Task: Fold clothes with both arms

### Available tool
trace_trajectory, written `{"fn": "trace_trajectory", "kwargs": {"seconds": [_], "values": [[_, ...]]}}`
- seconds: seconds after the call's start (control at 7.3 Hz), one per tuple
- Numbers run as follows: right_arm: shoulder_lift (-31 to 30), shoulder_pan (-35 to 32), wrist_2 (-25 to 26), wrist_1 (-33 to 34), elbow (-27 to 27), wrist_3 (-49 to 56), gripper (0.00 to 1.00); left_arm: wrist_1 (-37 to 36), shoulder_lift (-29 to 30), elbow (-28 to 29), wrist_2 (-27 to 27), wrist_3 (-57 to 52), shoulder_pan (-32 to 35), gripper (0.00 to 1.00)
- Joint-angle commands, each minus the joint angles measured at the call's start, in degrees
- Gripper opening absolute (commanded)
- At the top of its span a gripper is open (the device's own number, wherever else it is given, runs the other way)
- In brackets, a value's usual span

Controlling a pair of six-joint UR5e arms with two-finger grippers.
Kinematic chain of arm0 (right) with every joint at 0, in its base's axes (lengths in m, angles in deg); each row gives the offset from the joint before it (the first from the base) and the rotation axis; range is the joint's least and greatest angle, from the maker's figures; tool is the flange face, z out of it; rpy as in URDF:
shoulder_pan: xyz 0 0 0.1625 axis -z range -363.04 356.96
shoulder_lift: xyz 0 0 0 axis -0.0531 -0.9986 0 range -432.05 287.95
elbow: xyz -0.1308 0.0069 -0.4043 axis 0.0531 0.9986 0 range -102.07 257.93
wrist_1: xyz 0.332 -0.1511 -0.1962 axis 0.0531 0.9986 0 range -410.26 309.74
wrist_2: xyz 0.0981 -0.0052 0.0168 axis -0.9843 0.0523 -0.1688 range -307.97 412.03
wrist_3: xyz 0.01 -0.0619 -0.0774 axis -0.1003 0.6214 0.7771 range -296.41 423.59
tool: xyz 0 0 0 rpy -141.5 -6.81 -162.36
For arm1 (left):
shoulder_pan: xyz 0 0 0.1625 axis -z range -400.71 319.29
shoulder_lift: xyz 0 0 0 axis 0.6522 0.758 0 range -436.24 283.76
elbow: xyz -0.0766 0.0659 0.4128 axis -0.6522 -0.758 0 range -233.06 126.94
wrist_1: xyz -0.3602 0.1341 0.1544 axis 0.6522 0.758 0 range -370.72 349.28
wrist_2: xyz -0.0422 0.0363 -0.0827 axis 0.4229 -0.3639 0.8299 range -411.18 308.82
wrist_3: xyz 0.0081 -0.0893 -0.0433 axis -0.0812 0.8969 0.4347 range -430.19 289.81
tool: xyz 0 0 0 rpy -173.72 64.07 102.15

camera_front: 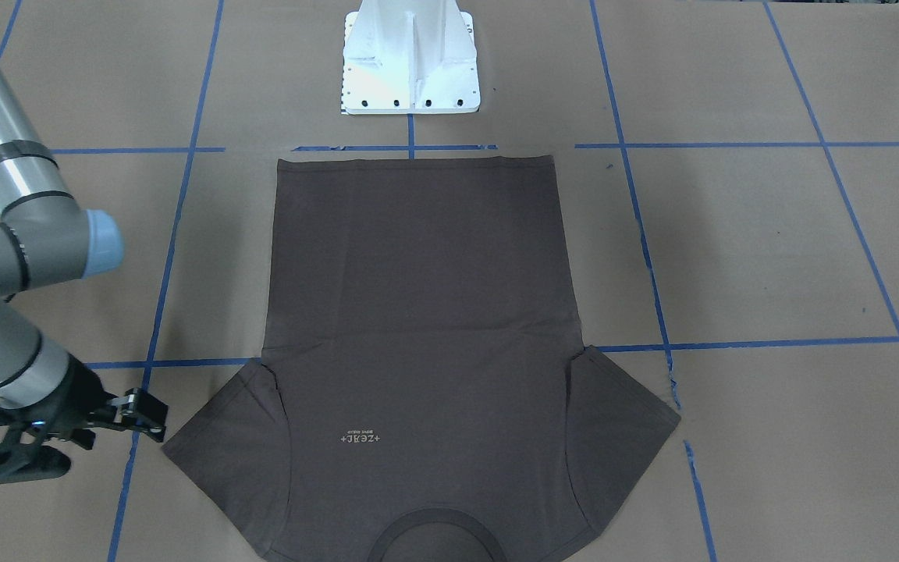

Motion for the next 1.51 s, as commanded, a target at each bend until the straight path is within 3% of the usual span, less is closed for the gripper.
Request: {"fn": "trace_trajectory", "kwargs": {"seconds": [0.0,0.68,0.82,1.1,1.23,1.37], "values": [[3.0,2.8,3.1,-1.0,4.7,-1.2,1.00,0.5,0.2,0.1,0.2,0.6,-0.1,1.00],[3.0,4.2,4.7,-1.0,7.8,-0.9,0.93,0.6,0.1,0.0,0.2,0.6,0.0,1.00],[3.0,4.2,4.7,-1.0,8.1,-0.9,0.81,0.5,0.1,0.0,0.2,0.6,0.0,1.00],[3.1,4.2,4.7,-0.9,8.2,-0.9,0.26,0.6,0.2,0.0,0.2,0.6,0.0,1.00],[3.4,4.2,4.6,-0.9,8.2,-0.6,0.08,0.5,0.2,0.0,0.2,0.6,0.0,1.00],[3.8,4.2,4.5,-0.8,8.4,0.1,0.00,0.5,0.2,0.0,0.2,0.6,0.0,1.00]]}}
